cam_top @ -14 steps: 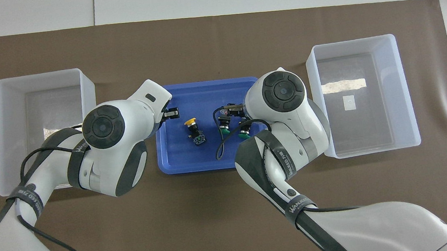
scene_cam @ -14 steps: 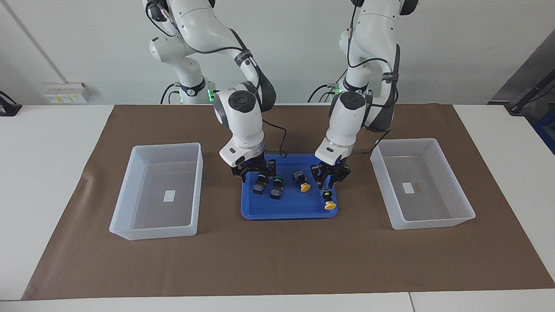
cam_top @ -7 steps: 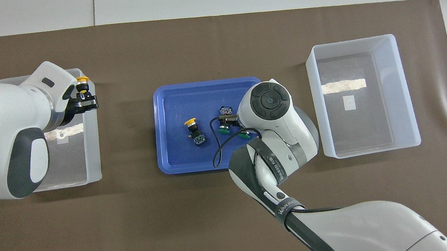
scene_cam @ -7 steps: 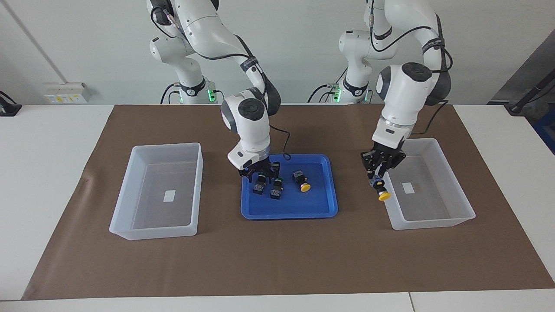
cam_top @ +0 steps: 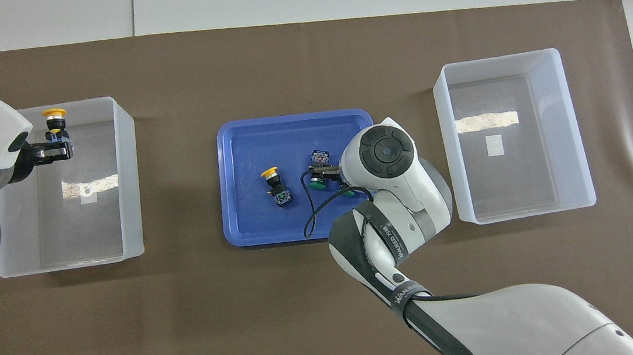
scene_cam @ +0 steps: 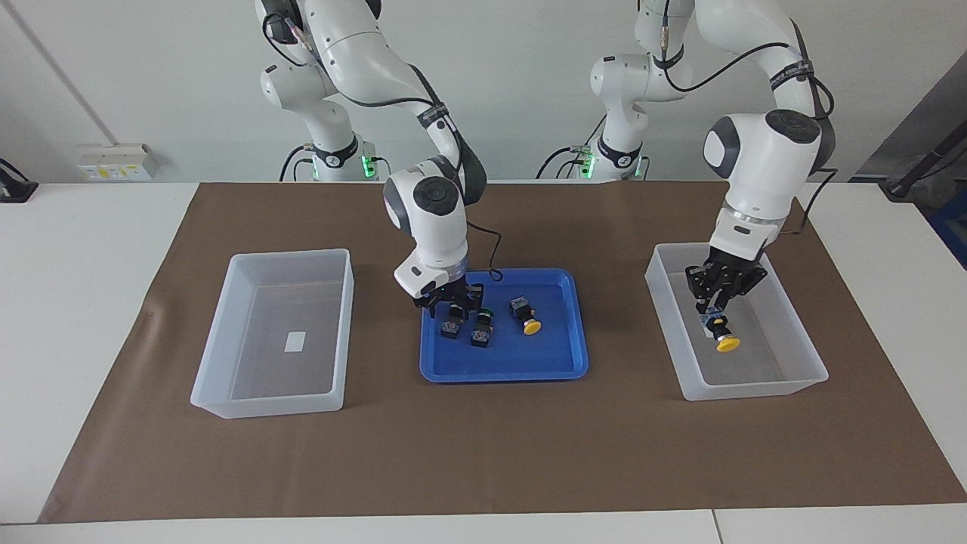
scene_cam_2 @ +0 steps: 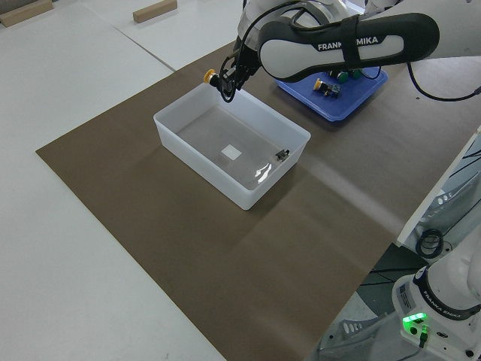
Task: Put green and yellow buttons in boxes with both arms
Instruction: 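Carry the yellow button into the nearby box with the left gripper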
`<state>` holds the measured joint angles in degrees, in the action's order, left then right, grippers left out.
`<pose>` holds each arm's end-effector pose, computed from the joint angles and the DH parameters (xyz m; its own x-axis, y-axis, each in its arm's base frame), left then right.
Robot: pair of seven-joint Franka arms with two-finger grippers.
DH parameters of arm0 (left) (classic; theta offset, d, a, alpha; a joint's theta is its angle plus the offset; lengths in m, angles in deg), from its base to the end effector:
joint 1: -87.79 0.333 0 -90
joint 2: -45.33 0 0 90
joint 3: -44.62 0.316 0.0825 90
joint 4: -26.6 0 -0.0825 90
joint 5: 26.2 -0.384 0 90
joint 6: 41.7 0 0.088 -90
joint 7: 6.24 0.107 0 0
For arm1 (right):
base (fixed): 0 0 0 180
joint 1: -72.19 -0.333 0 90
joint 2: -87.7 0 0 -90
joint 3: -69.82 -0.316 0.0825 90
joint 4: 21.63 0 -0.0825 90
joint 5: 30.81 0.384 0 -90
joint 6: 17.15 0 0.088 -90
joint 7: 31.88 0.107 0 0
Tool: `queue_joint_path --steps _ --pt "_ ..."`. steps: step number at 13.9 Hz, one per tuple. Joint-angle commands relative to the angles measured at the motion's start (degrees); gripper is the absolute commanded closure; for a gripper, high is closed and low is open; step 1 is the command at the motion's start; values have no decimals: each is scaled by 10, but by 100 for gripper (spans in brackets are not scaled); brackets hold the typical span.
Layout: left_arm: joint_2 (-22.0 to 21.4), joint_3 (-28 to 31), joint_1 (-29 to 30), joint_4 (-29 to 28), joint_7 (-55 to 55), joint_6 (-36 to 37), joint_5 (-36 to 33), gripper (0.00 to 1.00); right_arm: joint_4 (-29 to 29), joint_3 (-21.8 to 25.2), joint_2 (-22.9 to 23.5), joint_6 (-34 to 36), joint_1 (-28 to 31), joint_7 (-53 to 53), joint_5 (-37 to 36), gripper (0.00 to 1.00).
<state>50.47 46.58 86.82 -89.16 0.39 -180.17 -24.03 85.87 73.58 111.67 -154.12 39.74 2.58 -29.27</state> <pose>0.5985 0.0097 0.4385 0.9503 -0.0719 0.3029 -0.0736 -0.9973 -0.0056 0.5635 0.3117 0.2982 0.9900 -0.1140 0.0836 -0.1101 -0.9927 -0.0495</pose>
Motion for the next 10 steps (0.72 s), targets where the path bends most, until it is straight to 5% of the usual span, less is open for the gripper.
queue_joint_path --steps 1,3,6,10 --pt "19 -6 21 -10 56 -30 13 100 20 0 -4 -25 -5 18 0 31" --pt "50 -7 25 -9 71 -49 28 100 17 0 -4 -23 -5 19 0 100" --pt "82 -8 25 -2 85 -64 40 100 0 0 -22 5 -4 29 0 100" --pt "136 -9 18 31 82 -77 80 100 -61 7 -87 135 27 24 7 100"
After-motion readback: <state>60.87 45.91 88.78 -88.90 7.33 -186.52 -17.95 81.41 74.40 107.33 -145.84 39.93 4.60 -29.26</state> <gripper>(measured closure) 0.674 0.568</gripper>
